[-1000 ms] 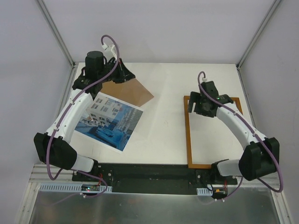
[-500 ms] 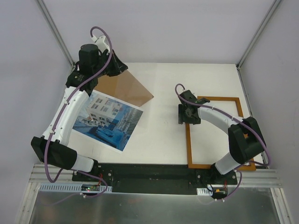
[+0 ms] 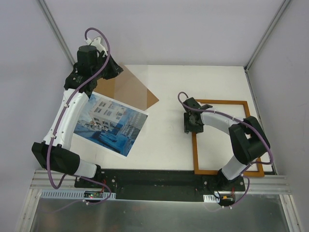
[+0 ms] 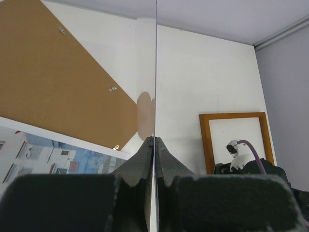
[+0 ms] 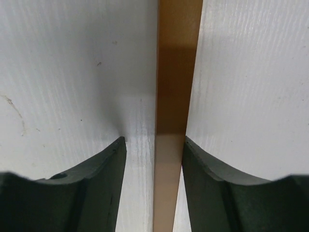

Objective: Put the photo into the frame

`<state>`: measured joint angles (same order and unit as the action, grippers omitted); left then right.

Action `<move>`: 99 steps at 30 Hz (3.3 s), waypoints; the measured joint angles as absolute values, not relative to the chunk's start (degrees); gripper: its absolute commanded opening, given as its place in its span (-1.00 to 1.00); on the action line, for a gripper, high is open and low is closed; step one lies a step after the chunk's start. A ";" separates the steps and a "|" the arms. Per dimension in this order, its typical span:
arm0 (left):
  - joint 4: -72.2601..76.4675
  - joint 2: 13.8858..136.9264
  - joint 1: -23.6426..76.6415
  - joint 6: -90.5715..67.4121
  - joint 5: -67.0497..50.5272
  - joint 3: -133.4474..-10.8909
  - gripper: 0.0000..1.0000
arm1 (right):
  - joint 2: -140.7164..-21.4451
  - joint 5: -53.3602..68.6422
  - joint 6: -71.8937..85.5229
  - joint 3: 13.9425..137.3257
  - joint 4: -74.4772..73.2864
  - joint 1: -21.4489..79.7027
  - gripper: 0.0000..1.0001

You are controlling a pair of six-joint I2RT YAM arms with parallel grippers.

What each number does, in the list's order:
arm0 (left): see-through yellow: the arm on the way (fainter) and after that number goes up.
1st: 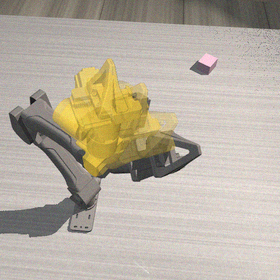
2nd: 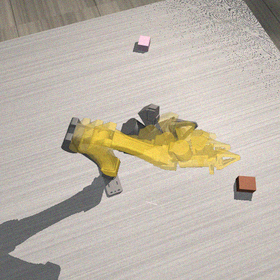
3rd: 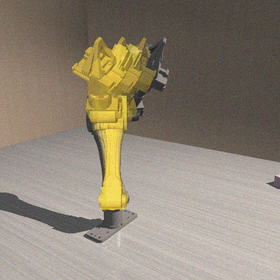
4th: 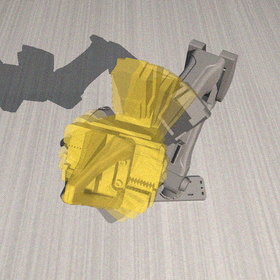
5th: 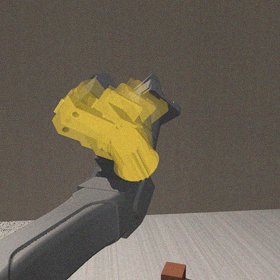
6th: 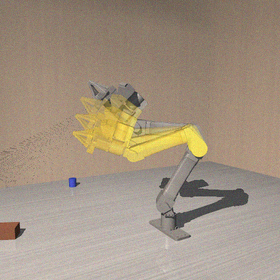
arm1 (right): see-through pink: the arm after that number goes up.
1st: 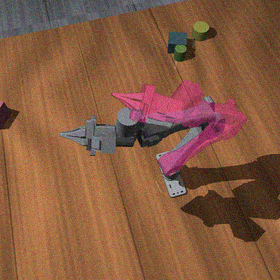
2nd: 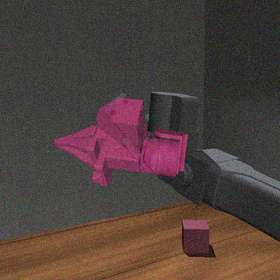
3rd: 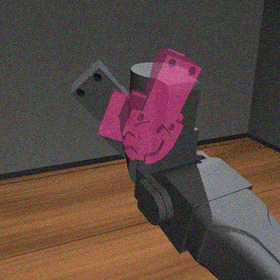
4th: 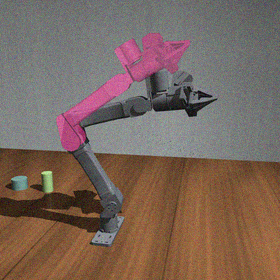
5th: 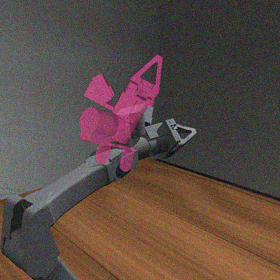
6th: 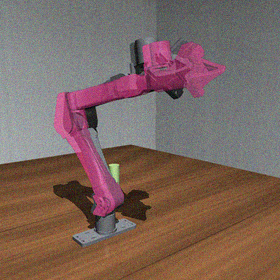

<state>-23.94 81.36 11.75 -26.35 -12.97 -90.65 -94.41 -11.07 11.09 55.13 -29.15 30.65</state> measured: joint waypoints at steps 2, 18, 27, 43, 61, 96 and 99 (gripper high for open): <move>-24.32 81.36 11.09 -26.30 -12.86 -90.65 -1.00 | -94.45 -10.96 11.00 55.13 -28.84 30.70 -0.13; -26.22 78.83 9.30 -26.11 -12.80 -89.08 -1.00 | -94.54 -10.15 10.48 58.70 -32.25 31.00 -0.99; -26.65 77.52 8.47 -25.85 -11.20 -87.53 -1.00 | -91.96 -8.40 10.48 76.20 -40.88 31.68 -0.99; -26.96 77.12 7.38 -24.64 -10.26 -86.50 -1.00 | -91.77 16.93 23.64 106.96 -40.27 31.66 -0.99; -27.46 76.73 7.01 -24.43 -10.46 -86.50 -1.00 | -94.87 43.09 72.31 81.82 26.63 21.39 -0.99; -27.99 76.73 7.01 -24.45 -11.94 -86.50 -1.00 | -95.15 53.36 74.00 69.63 35.11 17.43 0.10; -28.01 76.73 7.01 -24.43 -11.97 -86.50 -1.00 | -94.02 52.62 66.74 72.03 24.36 17.37 0.19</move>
